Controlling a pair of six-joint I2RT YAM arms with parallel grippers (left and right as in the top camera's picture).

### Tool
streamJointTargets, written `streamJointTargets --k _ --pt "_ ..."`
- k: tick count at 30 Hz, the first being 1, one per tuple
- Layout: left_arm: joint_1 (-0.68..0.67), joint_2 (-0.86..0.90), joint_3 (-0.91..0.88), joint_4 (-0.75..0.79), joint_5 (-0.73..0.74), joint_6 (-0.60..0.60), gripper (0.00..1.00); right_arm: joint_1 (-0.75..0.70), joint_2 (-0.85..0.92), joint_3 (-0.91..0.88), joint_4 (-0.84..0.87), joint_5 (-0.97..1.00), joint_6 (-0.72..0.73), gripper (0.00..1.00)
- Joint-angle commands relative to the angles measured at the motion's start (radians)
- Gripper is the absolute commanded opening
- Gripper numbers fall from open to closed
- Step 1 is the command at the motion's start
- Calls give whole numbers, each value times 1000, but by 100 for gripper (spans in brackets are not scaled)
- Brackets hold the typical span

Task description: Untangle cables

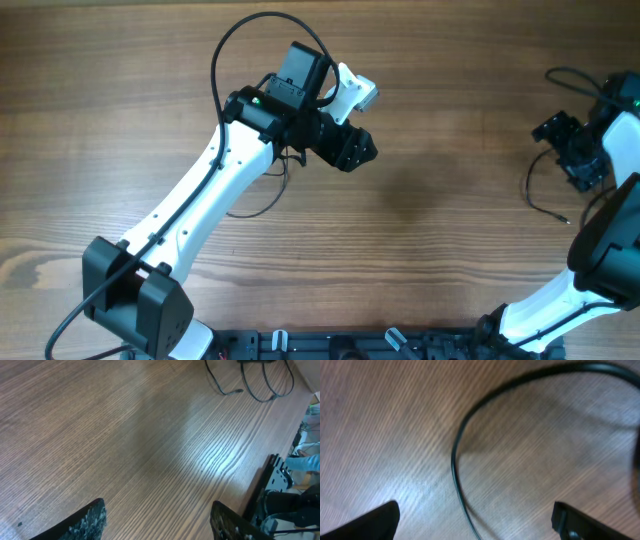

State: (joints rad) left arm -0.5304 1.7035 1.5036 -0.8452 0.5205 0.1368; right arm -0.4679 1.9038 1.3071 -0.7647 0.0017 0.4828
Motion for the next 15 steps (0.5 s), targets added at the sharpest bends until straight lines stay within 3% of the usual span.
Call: streamJointTargets --k 1,10,15 --pt "0 -3 2 4 1 16 68 -2 4 -62 115 85 17 100" --pt "0 -3 2 -15 1 12 68 -123 21 -60 415 186 -103 100" --pt "0 -3 2 -50 2 11 68 -290 23 45 424 164 -144 100"
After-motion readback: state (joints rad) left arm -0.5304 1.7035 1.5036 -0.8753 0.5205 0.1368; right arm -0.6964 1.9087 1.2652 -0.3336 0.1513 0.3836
